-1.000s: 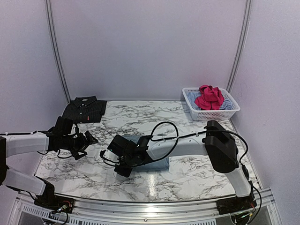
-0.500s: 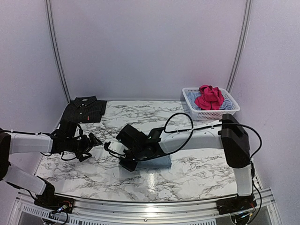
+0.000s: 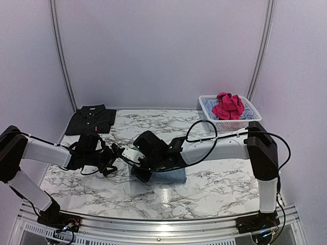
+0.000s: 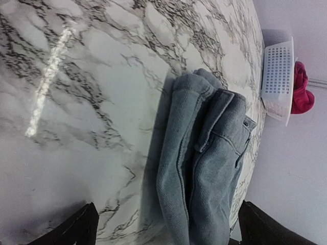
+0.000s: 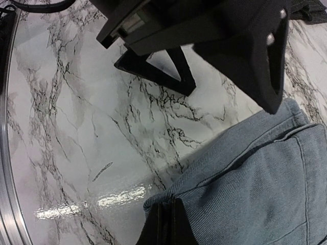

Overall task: Fold and stack the mixed laundry pile
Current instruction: Pick up the square-folded skirt from the center of the board, then pass from the right arm to the left

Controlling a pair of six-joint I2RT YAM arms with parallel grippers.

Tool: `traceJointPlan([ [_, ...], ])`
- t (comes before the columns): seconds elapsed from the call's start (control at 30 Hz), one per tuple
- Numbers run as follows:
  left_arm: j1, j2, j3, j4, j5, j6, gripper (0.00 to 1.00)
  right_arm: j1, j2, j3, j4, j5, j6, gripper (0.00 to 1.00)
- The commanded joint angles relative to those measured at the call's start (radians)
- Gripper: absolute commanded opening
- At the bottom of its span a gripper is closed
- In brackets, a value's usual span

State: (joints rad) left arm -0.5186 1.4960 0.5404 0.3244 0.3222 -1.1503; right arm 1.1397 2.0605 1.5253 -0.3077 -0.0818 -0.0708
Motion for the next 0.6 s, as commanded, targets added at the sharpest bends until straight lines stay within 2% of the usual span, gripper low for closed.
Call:
traceJointPlan([
  [0.0,-0.050,0.050,0.057,0.107,0.002,-0.077,0.99,0.002,-0.045,0.010,0.065,-0.005,0.017,0.00],
  [0.3,-0.120,0.150,0.091,0.178,-0.001,-0.133,0.99,0.008,-0.046,0.019,0.090,-0.001,0.005,0.00],
  [0.43,-0.134,0.196,0.109,0.224,0.011,-0.150,0.91,0.013,-0.045,0.028,0.097,0.015,0.005,0.00],
  [0.57,-0.136,0.238,0.092,0.334,0.021,-0.194,0.79,0.018,-0.042,0.030,0.104,0.016,0.008,0.00],
])
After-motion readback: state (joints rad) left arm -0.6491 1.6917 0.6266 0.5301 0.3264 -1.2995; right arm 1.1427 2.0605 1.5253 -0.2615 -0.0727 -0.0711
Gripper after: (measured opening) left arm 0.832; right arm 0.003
